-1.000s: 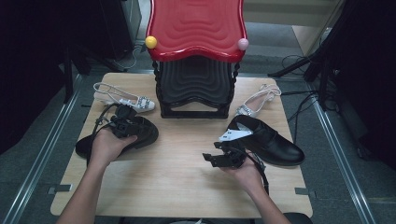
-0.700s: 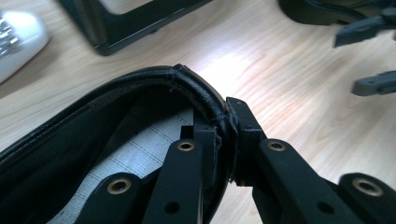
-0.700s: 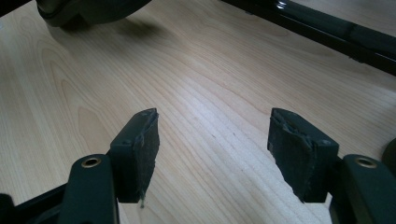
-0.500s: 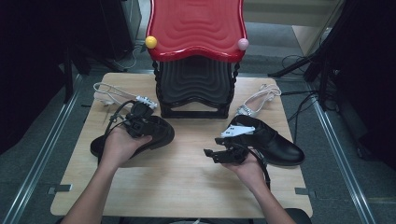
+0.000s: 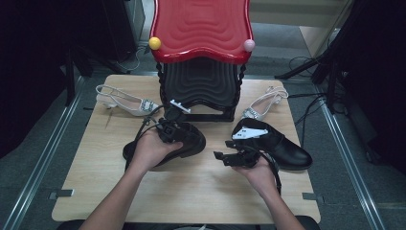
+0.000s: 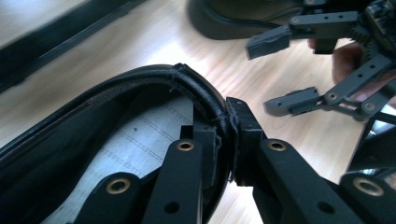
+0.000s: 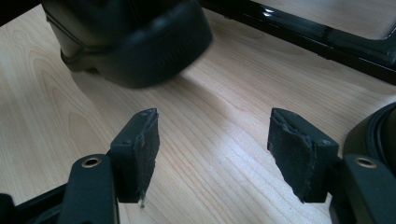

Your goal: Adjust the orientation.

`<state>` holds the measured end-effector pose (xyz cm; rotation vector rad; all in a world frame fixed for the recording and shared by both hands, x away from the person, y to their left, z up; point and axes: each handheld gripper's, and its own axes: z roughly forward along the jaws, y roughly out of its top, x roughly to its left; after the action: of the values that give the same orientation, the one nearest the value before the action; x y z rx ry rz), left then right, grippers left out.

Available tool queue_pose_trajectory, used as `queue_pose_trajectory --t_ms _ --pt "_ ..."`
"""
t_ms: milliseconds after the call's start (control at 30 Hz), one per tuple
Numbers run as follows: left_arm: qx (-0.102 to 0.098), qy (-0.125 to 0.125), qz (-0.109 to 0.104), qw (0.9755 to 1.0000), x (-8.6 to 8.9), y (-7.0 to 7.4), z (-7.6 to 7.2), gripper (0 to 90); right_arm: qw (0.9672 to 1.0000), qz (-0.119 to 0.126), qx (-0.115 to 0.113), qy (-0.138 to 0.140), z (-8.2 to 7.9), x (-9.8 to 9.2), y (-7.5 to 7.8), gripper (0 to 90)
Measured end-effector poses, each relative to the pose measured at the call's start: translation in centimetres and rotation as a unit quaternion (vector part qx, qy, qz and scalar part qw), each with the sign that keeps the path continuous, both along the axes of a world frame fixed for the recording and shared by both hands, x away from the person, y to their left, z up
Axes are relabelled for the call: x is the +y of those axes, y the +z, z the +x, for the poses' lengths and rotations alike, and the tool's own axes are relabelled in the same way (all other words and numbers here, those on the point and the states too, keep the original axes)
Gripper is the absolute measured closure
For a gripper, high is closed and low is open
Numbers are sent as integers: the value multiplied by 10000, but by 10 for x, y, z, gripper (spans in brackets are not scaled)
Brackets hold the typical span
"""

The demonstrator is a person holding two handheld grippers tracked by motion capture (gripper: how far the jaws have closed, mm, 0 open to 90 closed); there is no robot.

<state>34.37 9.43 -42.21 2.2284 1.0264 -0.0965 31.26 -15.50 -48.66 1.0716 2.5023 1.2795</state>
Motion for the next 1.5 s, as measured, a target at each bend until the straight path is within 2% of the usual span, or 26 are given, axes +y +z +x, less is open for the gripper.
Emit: queue_pose_trajectory --t_ms 100,300,467,567,700,733,867,967,1000,1100,1233,1500 --pt "-31 -69 135 9999 -13 -6 1 838 10000 -1 -23 -7 -1 -1 0 352" --pt "39 -131 96 9999 -29 -20 4 839 10000 34 -3 -51 -4 -4 -2 353" --pt "131 -113 115 9998 -36 -29 6 833 10000 37 -5 -65 -6 -6 -3 354" --pt "99 -215 208 9995 -37 -33 8 824 10000 27 -8 -76 -7 -7 -4 354" --pt "160 -264 230 9993 -40 -37 10 812 10000 18 -14 -92 -7 -8 -4 356" --pt "111 -303 271 9991 -41 -38 11 807 10000 21 1 -96 -7 -8 -4 357" --pt "129 -283 265 9992 -43 -39 9 793 9999 27 -5 -106 -6 -9 -4 358" --pt "45 -331 307 9990 -39 -35 10 769 9999 34 -8 -109 -6 -10 -4 359" --pt "96 -263 258 9993 -38 -34 9 762 9999 33 -15 -106 -6 -10 -4 359" --pt "8 -267 306 9992 -35 -31 7 731 9999 35 -20 -103 -6 -10 -4 360" --pt "-23 -226 225 9995 -28 -23 3 643 9999 53 -46 -104 -7 -10 -3 363" --pt "-221 -140 66 9996 4 -4 -9 496 9999 98 -119 -9 -7 -8 0 424"
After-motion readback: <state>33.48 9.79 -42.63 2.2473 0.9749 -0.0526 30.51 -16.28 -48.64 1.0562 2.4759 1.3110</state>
